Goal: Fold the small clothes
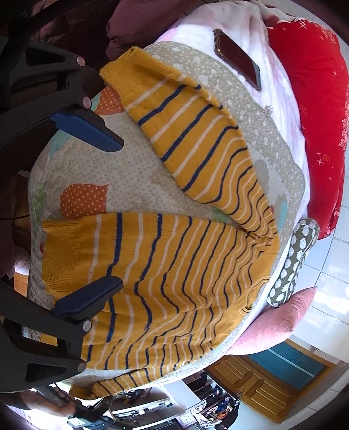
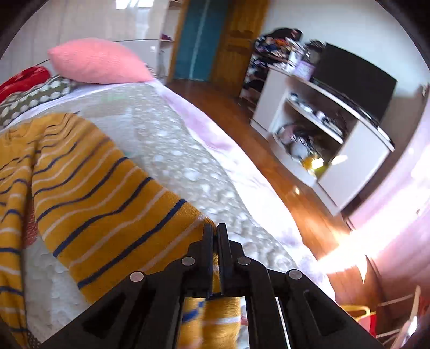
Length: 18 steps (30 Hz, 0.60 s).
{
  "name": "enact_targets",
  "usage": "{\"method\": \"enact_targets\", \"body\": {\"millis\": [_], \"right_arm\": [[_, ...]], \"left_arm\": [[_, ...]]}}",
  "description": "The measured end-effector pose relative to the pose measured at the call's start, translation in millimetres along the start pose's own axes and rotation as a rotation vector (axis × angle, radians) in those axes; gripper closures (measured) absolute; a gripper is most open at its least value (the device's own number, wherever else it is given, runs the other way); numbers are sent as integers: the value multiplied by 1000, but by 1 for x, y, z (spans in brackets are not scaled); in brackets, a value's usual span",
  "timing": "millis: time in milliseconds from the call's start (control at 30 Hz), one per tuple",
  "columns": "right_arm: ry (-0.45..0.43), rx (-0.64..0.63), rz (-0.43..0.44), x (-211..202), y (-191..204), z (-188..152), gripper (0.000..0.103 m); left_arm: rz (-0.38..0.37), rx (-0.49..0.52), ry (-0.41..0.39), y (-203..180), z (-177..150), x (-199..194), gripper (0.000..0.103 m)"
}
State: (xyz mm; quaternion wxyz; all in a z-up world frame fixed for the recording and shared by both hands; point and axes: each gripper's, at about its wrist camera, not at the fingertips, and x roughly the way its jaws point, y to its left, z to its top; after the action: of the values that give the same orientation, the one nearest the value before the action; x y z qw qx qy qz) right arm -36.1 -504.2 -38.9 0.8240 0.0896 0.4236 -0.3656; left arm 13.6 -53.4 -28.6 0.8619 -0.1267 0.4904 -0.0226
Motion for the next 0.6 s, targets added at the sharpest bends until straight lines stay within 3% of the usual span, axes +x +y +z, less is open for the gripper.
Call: {"method": "enact_targets", "body": {"millis": [67, 167, 233, 300, 367, 433, 467, 500, 533, 567, 600], "right_arm": [[33, 94, 103, -1, -18, -5, 99], [42, 104, 342, -21, -16, -16, 98], [83, 62, 581, -34, 1, -25, 86], [178, -17, 817, -42, 33, -40, 54], [262, -82, 947, -54, 69, -65, 52], [241, -161, 941, -66, 96, -83, 50], [199, -204, 898, -73, 107, -89, 50], [174, -237, 879, -78, 115, -90, 57], [162, -262, 886, -83, 122, -92, 70], [180, -279, 913, -86, 128, -93, 92], [202, -286, 922, -86, 133, -91, 92]], "left_arm": [[-17, -9, 22, 3, -2, 9, 9], [-80, -37, 73, 8, -3, 27, 9], [-126, -47, 106, 10, -5, 39, 10], [-113, -9, 89, 4, -8, 41, 10], [-99, 48, 82, -5, -11, 41, 12], [-68, 106, 86, -14, -12, 40, 49], [-47, 146, 103, -18, -12, 40, 77], [-64, 156, 117, -21, -11, 40, 91], [-75, 159, 125, -23, -10, 38, 92], [-56, 172, 120, -26, -9, 35, 94], [-37, 187, 113, -28, -8, 32, 100]]}}
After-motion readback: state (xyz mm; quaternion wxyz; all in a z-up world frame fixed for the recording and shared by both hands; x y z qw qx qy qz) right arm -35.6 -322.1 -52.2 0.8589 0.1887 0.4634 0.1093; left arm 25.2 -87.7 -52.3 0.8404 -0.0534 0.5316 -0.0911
